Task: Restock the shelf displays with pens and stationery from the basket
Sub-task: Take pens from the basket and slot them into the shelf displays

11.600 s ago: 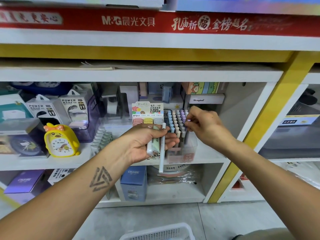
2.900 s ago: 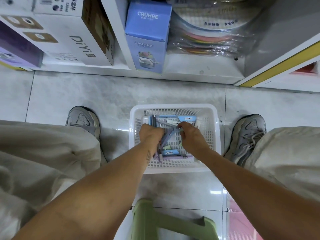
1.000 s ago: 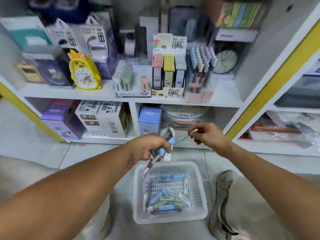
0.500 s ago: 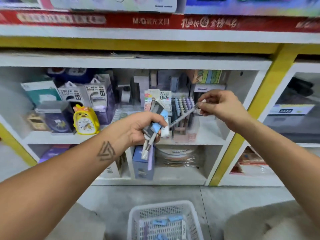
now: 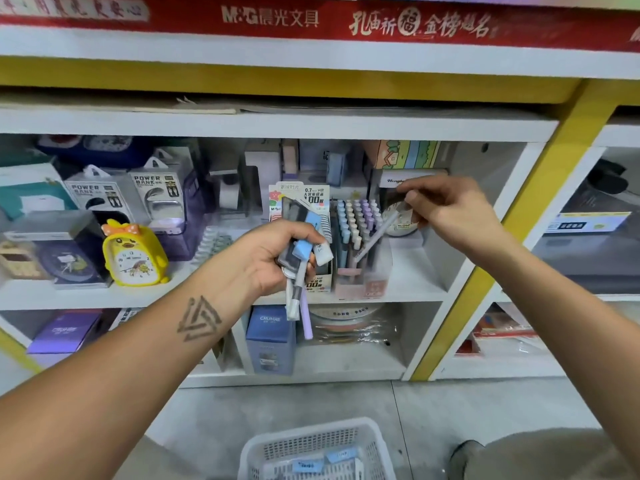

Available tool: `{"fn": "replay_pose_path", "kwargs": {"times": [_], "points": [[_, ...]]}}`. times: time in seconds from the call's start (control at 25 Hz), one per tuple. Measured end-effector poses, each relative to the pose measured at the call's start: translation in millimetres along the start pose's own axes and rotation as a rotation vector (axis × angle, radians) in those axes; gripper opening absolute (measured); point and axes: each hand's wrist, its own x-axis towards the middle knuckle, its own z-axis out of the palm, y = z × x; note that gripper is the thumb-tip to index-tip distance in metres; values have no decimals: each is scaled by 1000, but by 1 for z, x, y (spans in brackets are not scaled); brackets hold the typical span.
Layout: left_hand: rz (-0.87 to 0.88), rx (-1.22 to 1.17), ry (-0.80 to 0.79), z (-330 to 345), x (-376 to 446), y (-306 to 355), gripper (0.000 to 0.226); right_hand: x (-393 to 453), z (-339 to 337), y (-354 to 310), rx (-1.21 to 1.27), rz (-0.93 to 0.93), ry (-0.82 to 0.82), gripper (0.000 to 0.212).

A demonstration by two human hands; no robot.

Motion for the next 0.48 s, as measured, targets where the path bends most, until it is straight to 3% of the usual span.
{"fn": "replay_pose_path", "kwargs": {"times": [0.16,0.48], "points": [[-12,-18,34,6,7,4,14,1,-6,11,-161,-82,60,17],[-23,-23,38,13,8,2,10,-6,8,25,-542,-309,-74,16]]}}
